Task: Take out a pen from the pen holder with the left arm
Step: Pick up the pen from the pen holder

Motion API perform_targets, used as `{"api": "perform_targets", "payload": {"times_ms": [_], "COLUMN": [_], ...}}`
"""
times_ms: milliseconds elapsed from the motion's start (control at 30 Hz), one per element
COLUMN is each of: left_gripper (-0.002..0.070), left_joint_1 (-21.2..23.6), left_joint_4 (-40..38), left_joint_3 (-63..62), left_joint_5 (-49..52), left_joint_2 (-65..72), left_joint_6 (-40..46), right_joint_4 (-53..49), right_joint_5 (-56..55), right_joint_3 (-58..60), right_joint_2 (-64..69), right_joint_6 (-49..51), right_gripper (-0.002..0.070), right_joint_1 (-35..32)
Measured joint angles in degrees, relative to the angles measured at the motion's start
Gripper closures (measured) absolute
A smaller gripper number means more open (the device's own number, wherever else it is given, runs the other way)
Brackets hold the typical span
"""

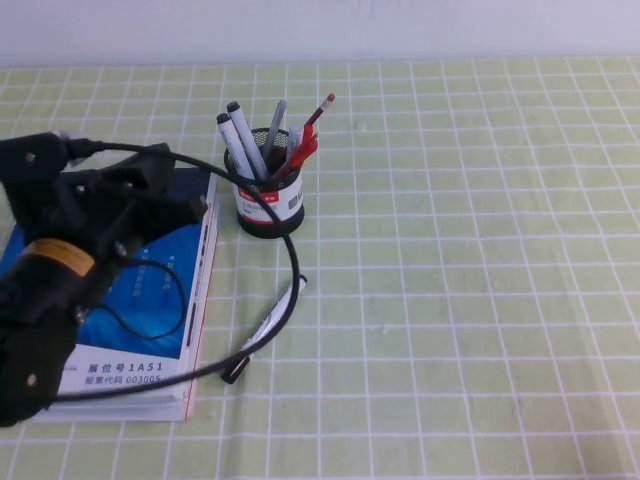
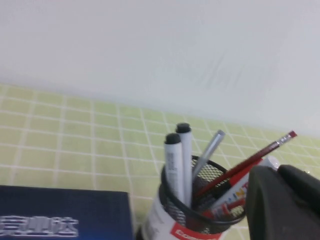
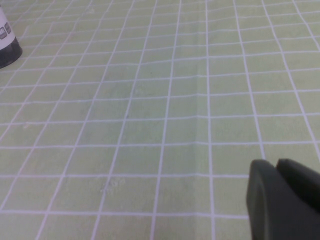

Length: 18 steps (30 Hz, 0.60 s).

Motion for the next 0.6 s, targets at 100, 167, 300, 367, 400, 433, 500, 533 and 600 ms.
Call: {"api": "perform_targets", "payload": {"times_ms": [100,167,300,367,400,433,500,533,600], "left_gripper": [0.0641,0.0582,0.0426,0.0390,0.0379,0.0372,0.0365,0.0363,0.0362], "left_joint_1": [1.92,2.69,3.65,4.36,5.03,5.89,7.68,8.68,10.27], "left_joint_4": [9.99,14.73,18.00,19.92,21.75,24.14,30.09,33.10,38.06], "left_joint_3": [-2.20,-3.30,-4.01,-4.47,-4.86,-5.43,-7.00,-8.13,-10.57], "left_joint_5": [-0.65,-1.60,-5.21,-5.37,-5.47,-5.50,-5.59,-5.59,-5.62], "left_joint_2": [4.08,6.52,10.72,12.19,12.98,13.81,15.35,16.21,17.93], "left_joint_6": [-10.65,-15.16,-18.84,-20.64,-22.36,-24.62,-30.07,-32.81,-37.06], "right_joint_4": [0.00,0.00,0.00,0.00,0.00,0.00,0.00,0.00,0.00], "right_joint_5": [0.00,0.00,0.00,0.00,0.00,0.00,0.00,0.00,0.00], "right_joint_3": [0.00,0.00,0.00,0.00,0.00,0.00,0.00,0.00,0.00], "right_joint_2": [0.00,0.00,0.00,0.00,0.00,0.00,0.00,0.00,0.00], "right_joint_6": [0.00,0.00,0.00,0.00,0.00,0.00,0.00,0.00,0.00], "right_gripper": [0.0691,0.0691,0.0691,0.0691,0.0691,0.0691,0.0691,0.0691,0.0691], "right_joint_1": [0.00,0.00,0.00,0.00,0.00,0.00,0.00,0.00,0.00]}}
